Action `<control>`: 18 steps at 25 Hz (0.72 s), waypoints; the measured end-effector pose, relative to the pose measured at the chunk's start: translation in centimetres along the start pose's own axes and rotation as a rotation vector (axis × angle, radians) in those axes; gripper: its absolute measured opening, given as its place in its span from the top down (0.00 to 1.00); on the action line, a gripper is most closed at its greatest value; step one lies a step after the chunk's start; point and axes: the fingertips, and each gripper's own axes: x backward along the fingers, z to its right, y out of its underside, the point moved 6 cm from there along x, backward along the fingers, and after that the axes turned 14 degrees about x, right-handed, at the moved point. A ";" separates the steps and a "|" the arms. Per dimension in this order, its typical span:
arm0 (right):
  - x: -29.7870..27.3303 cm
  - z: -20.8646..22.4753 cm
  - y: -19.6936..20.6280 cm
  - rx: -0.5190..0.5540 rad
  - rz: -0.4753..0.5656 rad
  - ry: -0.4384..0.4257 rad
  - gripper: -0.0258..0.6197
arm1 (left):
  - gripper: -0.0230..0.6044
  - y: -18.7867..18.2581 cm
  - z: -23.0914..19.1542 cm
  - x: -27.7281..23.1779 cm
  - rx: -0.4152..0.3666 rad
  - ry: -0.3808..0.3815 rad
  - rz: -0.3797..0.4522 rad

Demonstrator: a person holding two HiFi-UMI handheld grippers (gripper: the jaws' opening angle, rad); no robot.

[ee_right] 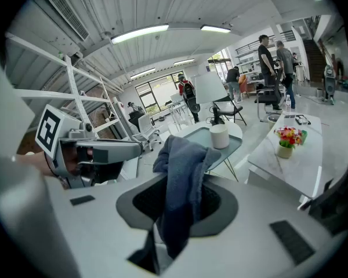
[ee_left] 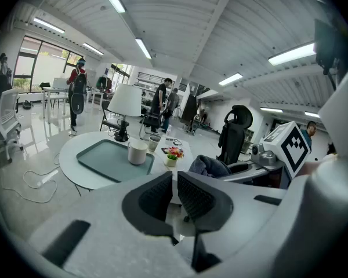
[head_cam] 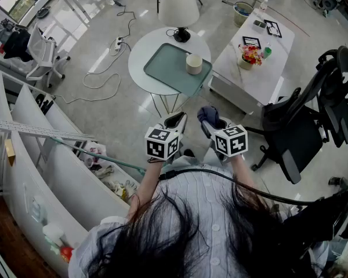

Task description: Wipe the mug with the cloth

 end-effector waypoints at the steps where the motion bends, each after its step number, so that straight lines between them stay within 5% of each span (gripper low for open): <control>1: 0.0 -0.2 0.0 -0.002 0.002 -0.001 0.82 | 0.90 0.0 -0.1 0.2 0.000 0.000 0.000; 18: 0.0 0.3 1.3 -0.100 -0.001 0.022 0.82 | 0.90 0.3 -1.6 -0.5 0.045 0.002 -0.031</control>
